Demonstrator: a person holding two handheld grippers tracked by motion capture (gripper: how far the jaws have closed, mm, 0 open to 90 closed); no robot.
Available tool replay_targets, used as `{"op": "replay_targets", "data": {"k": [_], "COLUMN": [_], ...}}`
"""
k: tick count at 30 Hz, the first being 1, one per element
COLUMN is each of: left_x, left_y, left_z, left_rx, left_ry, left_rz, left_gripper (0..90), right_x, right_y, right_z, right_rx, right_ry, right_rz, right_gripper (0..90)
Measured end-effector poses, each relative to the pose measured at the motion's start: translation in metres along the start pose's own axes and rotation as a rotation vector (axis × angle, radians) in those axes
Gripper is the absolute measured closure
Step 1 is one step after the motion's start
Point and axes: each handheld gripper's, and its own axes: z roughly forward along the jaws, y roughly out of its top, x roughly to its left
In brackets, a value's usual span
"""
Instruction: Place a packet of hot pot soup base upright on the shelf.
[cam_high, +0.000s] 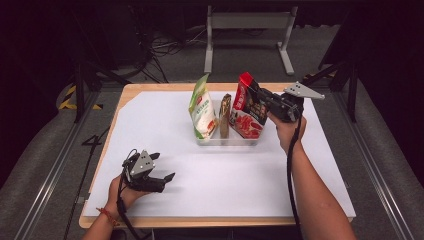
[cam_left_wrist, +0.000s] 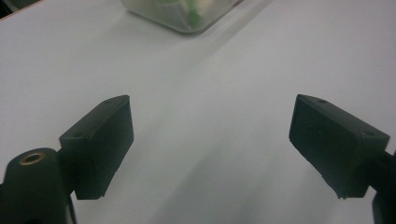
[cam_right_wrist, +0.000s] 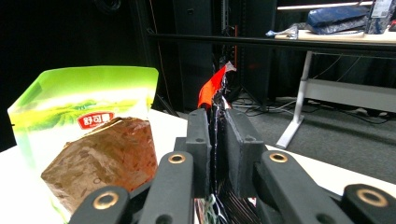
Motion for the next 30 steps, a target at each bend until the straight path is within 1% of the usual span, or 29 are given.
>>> {"op": "replay_targets", "data": {"k": [2, 11, 12, 14, 18, 25, 30], "left_x": [0.0, -0.001, 0.0, -0.001, -0.001, -0.001, -0.001], "left_y": [0.0, 0.0, 0.0, 0.001, 0.0, 0.001, 0.001], "left_z": [0.0, 0.001, 0.001, 0.001, 0.002, 0.002, 0.002], "left_rx": [0.002, 0.004, 0.005, 0.005, 0.008, 0.01, 0.01], "left_ry": [0.001, 0.0, 0.0, 0.0, -0.002, -0.002, 0.0], "left_rz": [0.0, 0.0, 0.002, 0.0, 0.0, 0.0, 0.001], "left_gripper": [14.6, 14.6, 14.6, 14.6, 14.5, 14.5, 14.5], "right_x": [0.0, 0.0, 0.001, 0.001, 0.0, -0.002, -0.002], "right_y": [0.0, -0.002, -0.002, -0.002, -0.004, -0.009, -0.013], "right_z": [-0.001, -0.004, -0.005, -0.006, -0.008, -0.012, -0.016], "right_rx": [0.004, 0.008, 0.012, 0.011, 0.014, 0.017, 0.007], "right_ry": [-0.001, -0.002, -0.009, -0.01, -0.015, -0.013, -0.019], "right_rz": [0.001, -0.01, -0.016, -0.017, -0.023, -0.013, -0.01], "right_gripper": [78.1, 75.2, 73.0, 71.5, 70.4, 67.1, 66.3]}}
